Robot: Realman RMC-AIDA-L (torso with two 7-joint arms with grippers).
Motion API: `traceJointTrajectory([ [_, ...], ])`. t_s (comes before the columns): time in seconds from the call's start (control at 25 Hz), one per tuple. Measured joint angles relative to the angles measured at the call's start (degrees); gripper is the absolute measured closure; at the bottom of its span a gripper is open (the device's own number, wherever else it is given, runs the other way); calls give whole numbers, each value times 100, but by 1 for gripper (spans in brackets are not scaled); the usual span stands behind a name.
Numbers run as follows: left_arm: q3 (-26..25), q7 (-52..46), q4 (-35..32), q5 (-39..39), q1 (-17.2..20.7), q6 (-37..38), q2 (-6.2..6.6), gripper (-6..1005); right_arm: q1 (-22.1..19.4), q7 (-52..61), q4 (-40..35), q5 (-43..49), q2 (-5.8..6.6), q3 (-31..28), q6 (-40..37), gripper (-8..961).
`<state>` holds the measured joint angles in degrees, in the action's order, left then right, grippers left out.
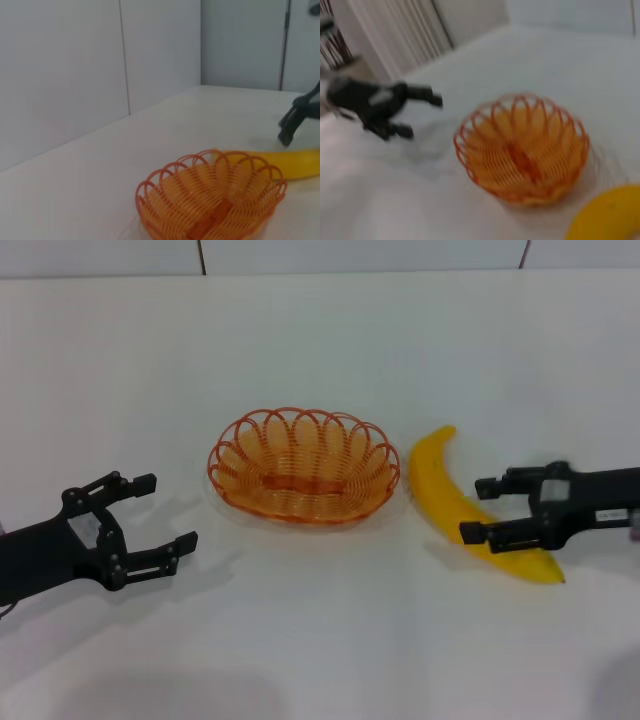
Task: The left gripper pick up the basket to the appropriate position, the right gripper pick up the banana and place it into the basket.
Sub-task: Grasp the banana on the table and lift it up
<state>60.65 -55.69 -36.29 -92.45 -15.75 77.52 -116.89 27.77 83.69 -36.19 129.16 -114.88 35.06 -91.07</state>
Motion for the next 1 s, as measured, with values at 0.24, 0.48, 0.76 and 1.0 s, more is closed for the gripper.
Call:
traceJointTrajectory([
  [0.24, 22, 3, 0, 4, -9, 0, 0, 83, 141, 442, 56, 497, -110, 22, 631, 137],
  [0.48, 9, 6, 10, 1, -1, 56, 0, 83, 165, 552, 97, 497, -120, 41, 694, 138],
  [0.76, 17, 6, 15, -1, 2, 61, 0, 83, 173, 594, 109, 494, -142, 119, 699, 140],
  [1.0, 40, 6, 17, -7, 2, 62, 10, 83, 185, 647, 108, 467, -154, 122, 631, 333],
])
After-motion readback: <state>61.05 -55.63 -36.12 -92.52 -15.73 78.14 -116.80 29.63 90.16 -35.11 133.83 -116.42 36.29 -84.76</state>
